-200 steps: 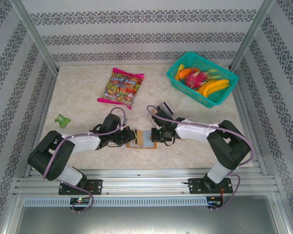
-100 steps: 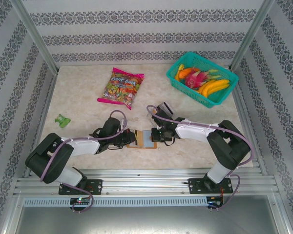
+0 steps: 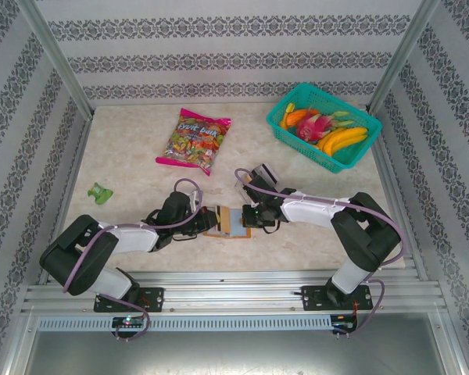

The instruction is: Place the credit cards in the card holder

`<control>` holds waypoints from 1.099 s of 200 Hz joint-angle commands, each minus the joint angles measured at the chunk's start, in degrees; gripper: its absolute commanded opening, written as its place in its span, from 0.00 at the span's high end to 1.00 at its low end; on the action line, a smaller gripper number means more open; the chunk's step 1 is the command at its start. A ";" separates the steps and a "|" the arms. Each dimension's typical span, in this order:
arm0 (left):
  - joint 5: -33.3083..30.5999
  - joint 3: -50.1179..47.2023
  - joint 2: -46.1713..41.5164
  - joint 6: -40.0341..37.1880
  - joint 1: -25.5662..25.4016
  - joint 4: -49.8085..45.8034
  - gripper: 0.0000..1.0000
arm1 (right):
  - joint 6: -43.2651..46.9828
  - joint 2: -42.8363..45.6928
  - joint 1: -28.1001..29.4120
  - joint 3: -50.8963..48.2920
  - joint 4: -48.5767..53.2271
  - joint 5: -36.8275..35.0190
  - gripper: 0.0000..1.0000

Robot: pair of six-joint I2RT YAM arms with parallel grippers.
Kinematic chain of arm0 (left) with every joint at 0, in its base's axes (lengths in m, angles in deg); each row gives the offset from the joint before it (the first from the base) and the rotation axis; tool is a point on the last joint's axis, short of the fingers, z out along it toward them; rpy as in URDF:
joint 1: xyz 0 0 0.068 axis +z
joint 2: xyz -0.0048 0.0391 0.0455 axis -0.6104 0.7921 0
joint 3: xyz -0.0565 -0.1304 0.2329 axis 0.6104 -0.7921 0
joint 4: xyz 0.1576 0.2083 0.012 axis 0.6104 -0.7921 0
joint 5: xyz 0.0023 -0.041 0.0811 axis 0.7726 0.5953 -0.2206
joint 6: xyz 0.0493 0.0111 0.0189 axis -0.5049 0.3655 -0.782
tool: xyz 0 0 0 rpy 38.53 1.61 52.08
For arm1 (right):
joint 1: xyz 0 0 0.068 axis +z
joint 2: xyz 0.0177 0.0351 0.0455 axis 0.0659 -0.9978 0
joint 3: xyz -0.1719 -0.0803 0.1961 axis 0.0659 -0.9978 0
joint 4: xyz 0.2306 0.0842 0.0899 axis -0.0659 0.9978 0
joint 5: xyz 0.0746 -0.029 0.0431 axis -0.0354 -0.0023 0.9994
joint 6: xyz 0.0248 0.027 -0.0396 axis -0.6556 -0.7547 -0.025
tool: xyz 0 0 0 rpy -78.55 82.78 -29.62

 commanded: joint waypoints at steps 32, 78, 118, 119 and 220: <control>-0.57 0.58 1.75 -0.58 -1.10 0.30 1.00 | -0.11 -2.27 -0.61 -0.85 2.14 -2.27 0.92; -3.30 0.81 -1.26 -2.13 -1.17 -6.31 1.00 | 0.11 -2.09 -0.76 -0.82 2.33 -2.22 0.92; -3.46 0.86 -0.67 -1.51 -1.30 -5.08 1.00 | 0.04 -2.27 -0.75 -0.79 2.19 -2.01 0.92; -3.51 0.80 -0.73 -1.52 -1.33 -5.01 1.00 | 0.04 -2.27 -0.73 -0.76 2.20 -2.02 0.92; -0.41 2.37 6.43 -1.11 -2.93 2.88 1.00 | -0.29 -2.10 -0.79 -0.84 1.86 -1.85 0.92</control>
